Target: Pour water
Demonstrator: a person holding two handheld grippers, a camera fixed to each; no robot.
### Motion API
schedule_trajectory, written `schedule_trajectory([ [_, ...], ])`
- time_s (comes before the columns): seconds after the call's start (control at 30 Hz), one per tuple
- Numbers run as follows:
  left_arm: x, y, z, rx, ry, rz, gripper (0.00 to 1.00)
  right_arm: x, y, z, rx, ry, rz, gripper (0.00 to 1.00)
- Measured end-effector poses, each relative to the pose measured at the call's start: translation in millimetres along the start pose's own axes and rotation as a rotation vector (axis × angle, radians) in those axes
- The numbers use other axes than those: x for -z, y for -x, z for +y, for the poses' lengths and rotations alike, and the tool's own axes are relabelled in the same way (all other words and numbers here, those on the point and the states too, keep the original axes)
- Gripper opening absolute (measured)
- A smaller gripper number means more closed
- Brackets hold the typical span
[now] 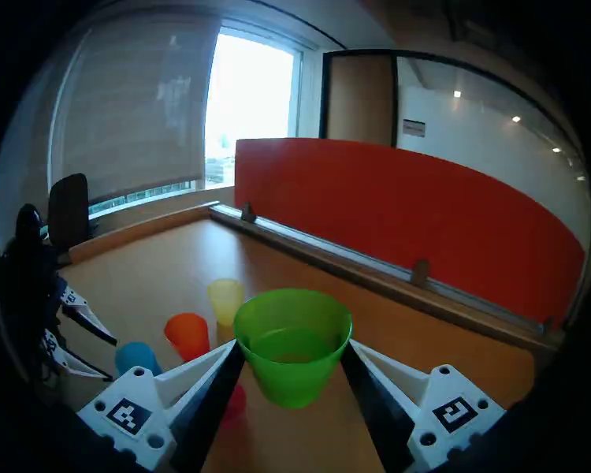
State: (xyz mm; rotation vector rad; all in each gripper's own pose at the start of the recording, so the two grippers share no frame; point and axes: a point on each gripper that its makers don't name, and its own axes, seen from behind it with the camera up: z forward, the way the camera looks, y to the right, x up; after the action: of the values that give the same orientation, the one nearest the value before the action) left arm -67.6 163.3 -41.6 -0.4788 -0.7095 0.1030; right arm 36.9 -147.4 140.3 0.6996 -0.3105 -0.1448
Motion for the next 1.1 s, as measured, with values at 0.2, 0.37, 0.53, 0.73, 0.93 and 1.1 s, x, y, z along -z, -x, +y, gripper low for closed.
schedule_trajectory([
  [0.2,19.9,-2,-5.7,0.063,-0.034,0.011,0.94,-21.6,18,9,0.002,-0.007,-0.027,0.87],
  [0.37,33.1,3,-8.0,0.095,-0.053,0.000,0.94,-39.5,33,14,0.005,-0.013,-0.053,0.87],
  [0.53,45.6,8,-10.5,0.100,-0.079,-0.008,0.94,-56.5,47,16,0.003,-0.019,-0.080,0.87],
  [0.73,57.9,11,-8.2,0.125,-0.095,-0.011,0.94,-73.3,69,18,0.005,-0.029,-0.130,0.87],
  [0.93,65.7,13,-6.4,0.144,-0.109,-0.008,0.94,-87.3,85,21,0.023,-0.035,-0.175,0.87],
  [1.1,69.3,16,-6.8,0.147,-0.122,-0.013,0.94,-96.8,92,21,0.026,-0.039,-0.200,0.87],
])
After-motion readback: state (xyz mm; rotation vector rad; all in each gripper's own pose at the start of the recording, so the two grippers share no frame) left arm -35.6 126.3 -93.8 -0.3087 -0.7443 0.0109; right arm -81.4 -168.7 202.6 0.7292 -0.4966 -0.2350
